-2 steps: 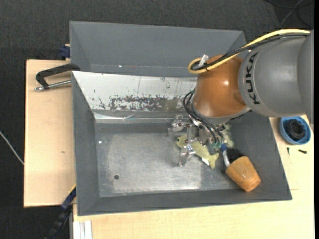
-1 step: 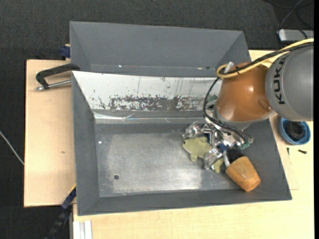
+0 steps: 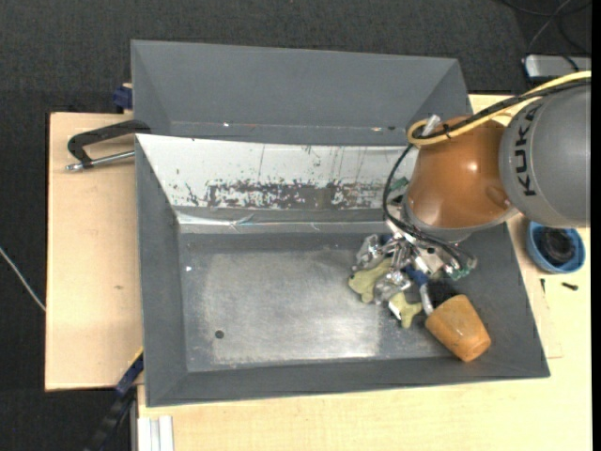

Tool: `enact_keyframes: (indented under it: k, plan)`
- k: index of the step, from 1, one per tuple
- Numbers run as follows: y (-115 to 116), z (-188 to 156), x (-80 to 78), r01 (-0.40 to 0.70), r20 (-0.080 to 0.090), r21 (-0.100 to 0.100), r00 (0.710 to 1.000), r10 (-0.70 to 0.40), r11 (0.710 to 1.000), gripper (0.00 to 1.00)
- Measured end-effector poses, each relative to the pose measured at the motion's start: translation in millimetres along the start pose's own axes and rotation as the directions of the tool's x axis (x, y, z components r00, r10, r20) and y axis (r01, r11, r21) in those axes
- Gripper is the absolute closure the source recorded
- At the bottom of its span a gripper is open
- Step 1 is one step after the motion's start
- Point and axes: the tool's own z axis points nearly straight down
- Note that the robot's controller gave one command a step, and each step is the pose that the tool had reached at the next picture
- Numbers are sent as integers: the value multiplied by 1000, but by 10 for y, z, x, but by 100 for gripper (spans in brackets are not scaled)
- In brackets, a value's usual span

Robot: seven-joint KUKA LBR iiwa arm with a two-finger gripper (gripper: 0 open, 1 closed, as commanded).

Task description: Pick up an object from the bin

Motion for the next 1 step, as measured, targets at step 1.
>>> enact_keyframes:
  k: [1]
  plan:
    - [-97, -1409, -134, 31, 2, 4, 1000, -31, 1000, 100]
